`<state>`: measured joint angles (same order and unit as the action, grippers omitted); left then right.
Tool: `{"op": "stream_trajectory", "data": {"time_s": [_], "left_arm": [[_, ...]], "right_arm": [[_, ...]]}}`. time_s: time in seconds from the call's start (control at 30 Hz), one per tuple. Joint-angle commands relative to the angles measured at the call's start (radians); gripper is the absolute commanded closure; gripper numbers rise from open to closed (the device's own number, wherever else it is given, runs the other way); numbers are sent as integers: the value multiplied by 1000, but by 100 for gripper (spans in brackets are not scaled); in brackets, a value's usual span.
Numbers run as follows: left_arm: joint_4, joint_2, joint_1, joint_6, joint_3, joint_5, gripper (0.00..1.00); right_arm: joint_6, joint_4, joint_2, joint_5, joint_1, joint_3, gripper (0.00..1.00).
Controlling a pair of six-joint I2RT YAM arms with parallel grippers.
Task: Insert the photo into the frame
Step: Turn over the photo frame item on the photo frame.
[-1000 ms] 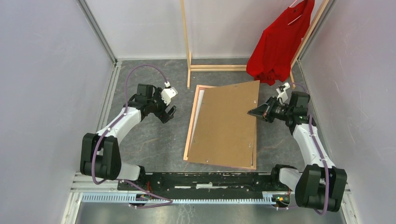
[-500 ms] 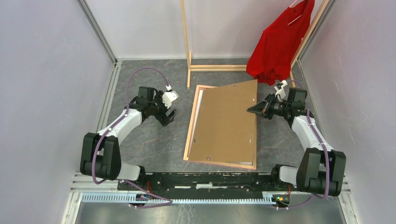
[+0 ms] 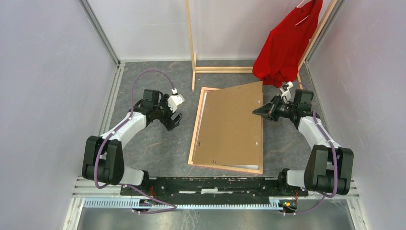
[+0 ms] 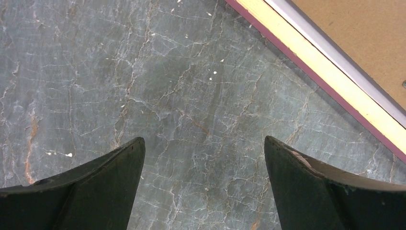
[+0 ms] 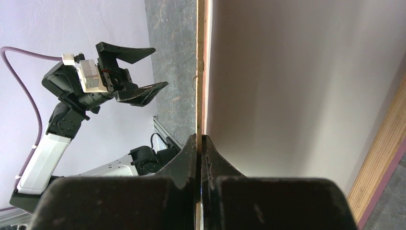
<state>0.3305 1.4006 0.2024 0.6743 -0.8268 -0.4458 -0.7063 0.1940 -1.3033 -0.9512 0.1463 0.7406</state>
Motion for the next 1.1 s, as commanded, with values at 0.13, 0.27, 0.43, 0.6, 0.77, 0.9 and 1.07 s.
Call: {"op": "stream_trajectory", "data": {"time_s": [0.13,0.27,0.43,0.6,0.77,0.9,1.07], "left_arm": [[16,10,15,36,6,-8,0],[26,8,15,45,6,-5,0],[34,2,17,47,4,-2,0],[41,2,23,50,-1,1,0],[41,6,42,41,-3,4,0],[41,9,60,33,-7,11,1],[37,17,80,27,-9,18,1]], "right_arm": [[-17,-125,-23,-57,2,57,100],[-20,-144,-40,-69,3,56,100],[-21,-162,-55,-78,3,49,100],[8,-137,-59,-84,3,45,100],[93,-38,-70,-75,2,80,100],[156,29,-82,-64,3,104,100],[164,36,-94,-60,4,113,100]]}}
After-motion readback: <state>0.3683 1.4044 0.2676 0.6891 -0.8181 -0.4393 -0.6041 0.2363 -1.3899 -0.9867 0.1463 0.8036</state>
